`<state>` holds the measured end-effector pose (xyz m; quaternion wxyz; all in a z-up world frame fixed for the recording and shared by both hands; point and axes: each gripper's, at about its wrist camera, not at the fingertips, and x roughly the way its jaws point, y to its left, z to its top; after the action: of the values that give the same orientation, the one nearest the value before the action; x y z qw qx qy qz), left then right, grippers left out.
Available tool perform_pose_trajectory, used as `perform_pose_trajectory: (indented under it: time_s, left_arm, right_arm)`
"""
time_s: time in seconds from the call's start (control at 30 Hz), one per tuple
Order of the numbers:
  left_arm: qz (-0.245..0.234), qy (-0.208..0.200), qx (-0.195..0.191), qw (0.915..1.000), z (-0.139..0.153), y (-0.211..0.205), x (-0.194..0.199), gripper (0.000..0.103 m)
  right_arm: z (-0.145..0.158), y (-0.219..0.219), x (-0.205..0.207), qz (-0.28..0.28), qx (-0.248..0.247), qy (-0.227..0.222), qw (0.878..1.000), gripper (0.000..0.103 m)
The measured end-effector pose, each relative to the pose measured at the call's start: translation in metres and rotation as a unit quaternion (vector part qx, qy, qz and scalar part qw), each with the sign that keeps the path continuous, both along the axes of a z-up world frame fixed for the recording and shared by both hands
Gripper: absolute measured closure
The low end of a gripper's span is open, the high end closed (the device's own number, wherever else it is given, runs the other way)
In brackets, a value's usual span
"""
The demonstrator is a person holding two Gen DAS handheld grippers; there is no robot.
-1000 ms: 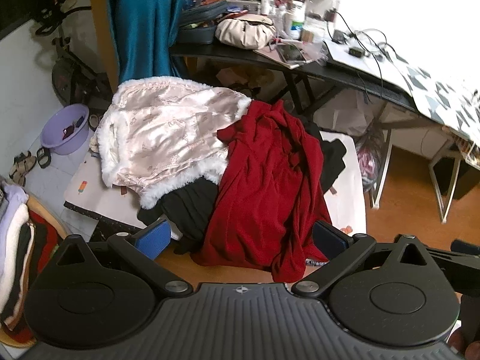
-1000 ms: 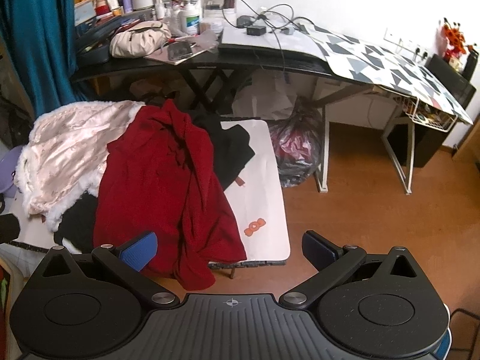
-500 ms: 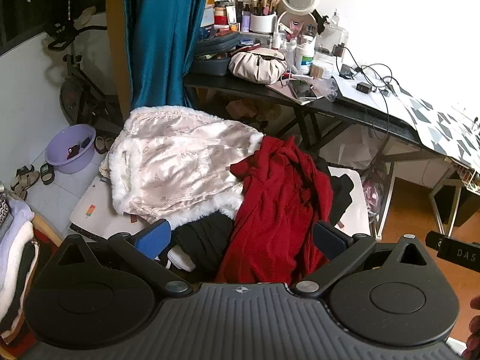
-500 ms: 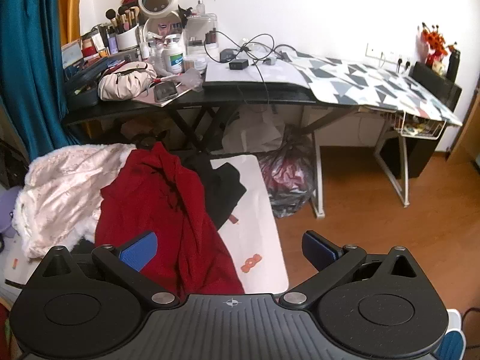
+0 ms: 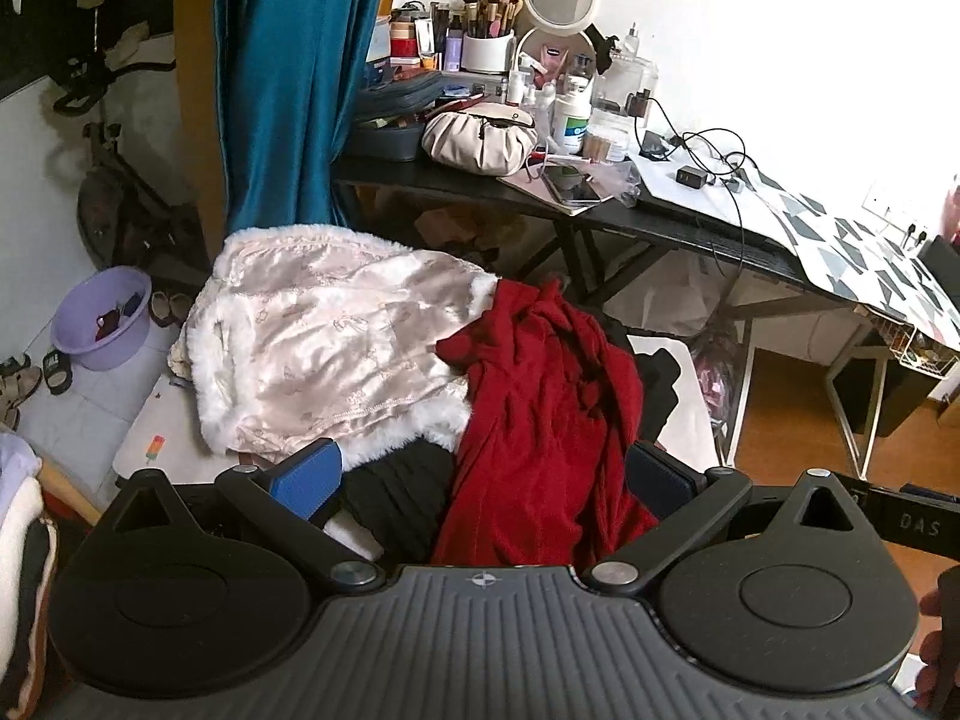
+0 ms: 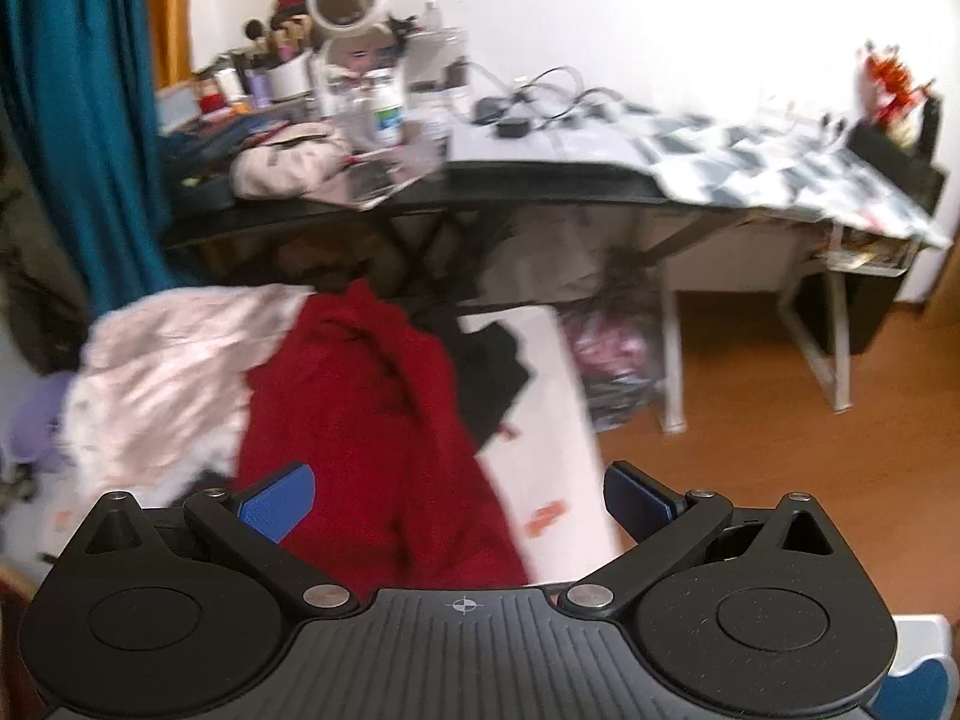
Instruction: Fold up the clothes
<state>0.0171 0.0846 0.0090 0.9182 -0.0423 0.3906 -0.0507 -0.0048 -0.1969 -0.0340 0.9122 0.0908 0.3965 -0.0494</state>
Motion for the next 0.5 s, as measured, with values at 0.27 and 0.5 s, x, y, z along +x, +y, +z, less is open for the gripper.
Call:
perform_pose_trajectory:
  time_s: [0.27,0.5]
  left_arm:
    - [-0.012,0.004,0.013,0.9998,-0.005,0.010,0.009,0.000]
    - [-0.014,0.003,0.013,0.9998,-0.006,0.021,0.015,0.000]
  right_arm:
    - [-0.007,0.024,0.000,-0.027,-0.052,0.023,0.998,0.001]
    - [-0.014,0.033,0.012,-0.060,-0.050,0.049,0.996,0.001]
